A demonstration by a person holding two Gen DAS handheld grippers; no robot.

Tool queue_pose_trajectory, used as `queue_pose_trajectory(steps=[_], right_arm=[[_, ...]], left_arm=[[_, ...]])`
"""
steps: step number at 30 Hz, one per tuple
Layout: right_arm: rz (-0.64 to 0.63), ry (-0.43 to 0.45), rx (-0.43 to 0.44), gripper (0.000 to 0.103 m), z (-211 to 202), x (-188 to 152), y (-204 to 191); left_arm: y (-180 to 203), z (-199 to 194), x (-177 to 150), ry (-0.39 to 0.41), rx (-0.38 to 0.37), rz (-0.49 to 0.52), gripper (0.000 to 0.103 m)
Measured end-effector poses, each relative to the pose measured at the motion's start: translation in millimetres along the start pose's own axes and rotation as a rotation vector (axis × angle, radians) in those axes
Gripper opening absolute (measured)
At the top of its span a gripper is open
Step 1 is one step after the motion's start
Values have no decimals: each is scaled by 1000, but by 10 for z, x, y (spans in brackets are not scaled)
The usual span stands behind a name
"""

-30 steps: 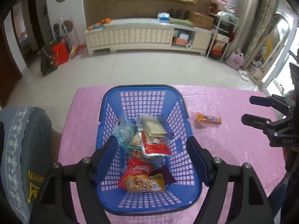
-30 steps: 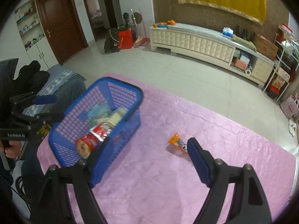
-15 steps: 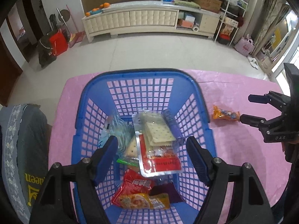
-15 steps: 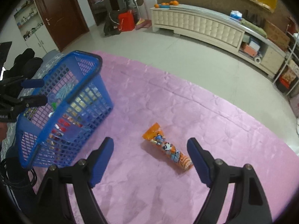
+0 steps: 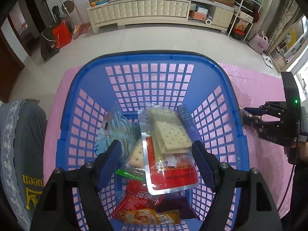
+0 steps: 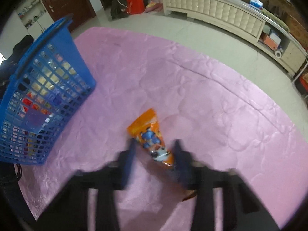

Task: Organize snacks
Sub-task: 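Grasp the orange sausage stick with the right tool, then carry the sausage stick into the basket and open the right tool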

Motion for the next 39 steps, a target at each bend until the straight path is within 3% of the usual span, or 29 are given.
queue_pose_trajectory(steps=[3, 11, 24, 32, 39], right_arm=[[22, 21, 11, 17, -77, -19, -41], [7, 109, 39, 17, -710, 114, -441], [-75, 247, 30, 17, -1785, 445, -1178], [-137, 290, 37, 17, -1978, 591, -1641], [-140, 296, 71, 17, -1980, 620, -1989]], left_arm=[[-8, -56, -9, 5, 1, -3, 74], [-35, -425, -44, 64, -25, -3, 74], [-177, -1459, -109, 224, -43, -21, 74], [-232, -1929, -205, 311, -63, 1, 74], [-254, -2047, -336, 325, -84, 33, 74]])
Point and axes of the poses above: each gripper's, at about its wrist camera, not at the fingertips, and z roughly the way its jaws point, y to its right, x to its top, the point moved 6 cm from there along z, roughly the way its jaws point, and after that the axes turned 15 degrees about y, right-handed, at the moved point
